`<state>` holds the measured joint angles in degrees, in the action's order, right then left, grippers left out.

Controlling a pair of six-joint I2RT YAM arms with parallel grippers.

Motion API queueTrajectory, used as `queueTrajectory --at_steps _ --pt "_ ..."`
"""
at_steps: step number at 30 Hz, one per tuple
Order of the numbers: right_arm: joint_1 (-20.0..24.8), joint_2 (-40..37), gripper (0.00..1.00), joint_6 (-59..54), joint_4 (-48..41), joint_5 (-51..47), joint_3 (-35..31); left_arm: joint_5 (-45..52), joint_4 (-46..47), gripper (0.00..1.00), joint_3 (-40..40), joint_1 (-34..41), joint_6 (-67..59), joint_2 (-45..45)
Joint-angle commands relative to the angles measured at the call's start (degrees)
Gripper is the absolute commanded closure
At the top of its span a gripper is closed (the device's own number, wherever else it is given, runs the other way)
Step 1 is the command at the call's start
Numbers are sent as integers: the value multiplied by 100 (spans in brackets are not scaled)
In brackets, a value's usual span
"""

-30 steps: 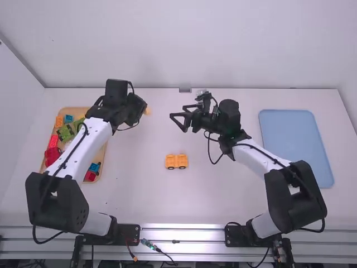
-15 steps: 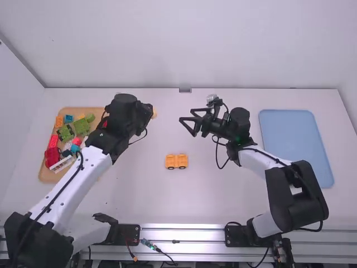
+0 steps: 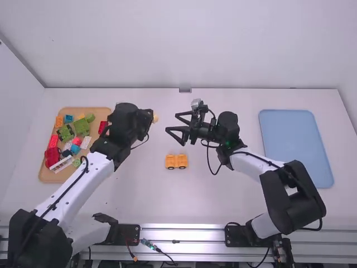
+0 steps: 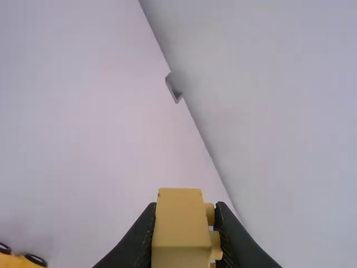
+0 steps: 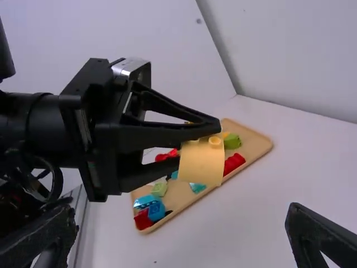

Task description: Assemble lego blocks to make yellow taxi

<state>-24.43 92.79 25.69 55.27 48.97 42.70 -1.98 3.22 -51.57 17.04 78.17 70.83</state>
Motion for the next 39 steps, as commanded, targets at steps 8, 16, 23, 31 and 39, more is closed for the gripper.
queueTrajectory --at_steps 8,16,23,31,39 --pt "-105 21 1 -63 136 52 9 402 -275 95 -15 -4 -332 -5" --pt "-492 21 6 -332 -205 -452 243 459 -553 96 -13 -4 -356 108" --pt "-479 21 7 -590 -61 -551 238 608 -592 95 -15 -52 -581 106" --pt "-146 21 2 -573 -11 -529 240 723 -577 94 -15 -52 -717 102" --pt "-225 21 1 -739 129 -568 240 739 -701 94 -15 -55 -725 102"
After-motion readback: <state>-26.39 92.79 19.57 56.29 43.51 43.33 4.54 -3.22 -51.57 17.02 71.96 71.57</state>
